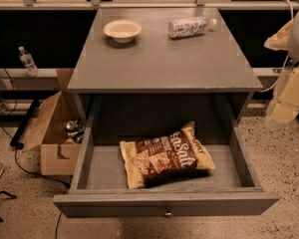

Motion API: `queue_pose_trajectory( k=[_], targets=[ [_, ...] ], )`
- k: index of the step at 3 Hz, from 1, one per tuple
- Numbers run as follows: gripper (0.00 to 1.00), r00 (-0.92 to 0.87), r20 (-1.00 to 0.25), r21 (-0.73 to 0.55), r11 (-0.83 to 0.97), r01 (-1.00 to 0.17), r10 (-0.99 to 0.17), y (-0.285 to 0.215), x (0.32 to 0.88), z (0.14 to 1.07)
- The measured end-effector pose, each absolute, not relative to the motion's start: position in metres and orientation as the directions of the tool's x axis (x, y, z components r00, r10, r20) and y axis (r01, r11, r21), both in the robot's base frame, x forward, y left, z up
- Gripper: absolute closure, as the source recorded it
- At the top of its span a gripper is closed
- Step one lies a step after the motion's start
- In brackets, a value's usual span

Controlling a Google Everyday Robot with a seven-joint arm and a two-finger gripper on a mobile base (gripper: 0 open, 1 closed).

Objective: Pick brown chip bag from top drawer and place on counter

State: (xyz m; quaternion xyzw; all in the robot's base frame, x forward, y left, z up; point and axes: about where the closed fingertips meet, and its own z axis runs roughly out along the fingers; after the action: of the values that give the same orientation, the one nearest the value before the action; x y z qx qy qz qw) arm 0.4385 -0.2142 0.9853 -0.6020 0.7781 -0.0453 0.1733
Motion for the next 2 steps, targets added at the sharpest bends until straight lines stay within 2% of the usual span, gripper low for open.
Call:
queue_pose_trajectory(
  k=[2],
  targets=[
    [0.00, -0.190, -0.222, -0.259, 0.246, -0.934, -0.956, -0.196, 0.443, 0.969]
  ],
)
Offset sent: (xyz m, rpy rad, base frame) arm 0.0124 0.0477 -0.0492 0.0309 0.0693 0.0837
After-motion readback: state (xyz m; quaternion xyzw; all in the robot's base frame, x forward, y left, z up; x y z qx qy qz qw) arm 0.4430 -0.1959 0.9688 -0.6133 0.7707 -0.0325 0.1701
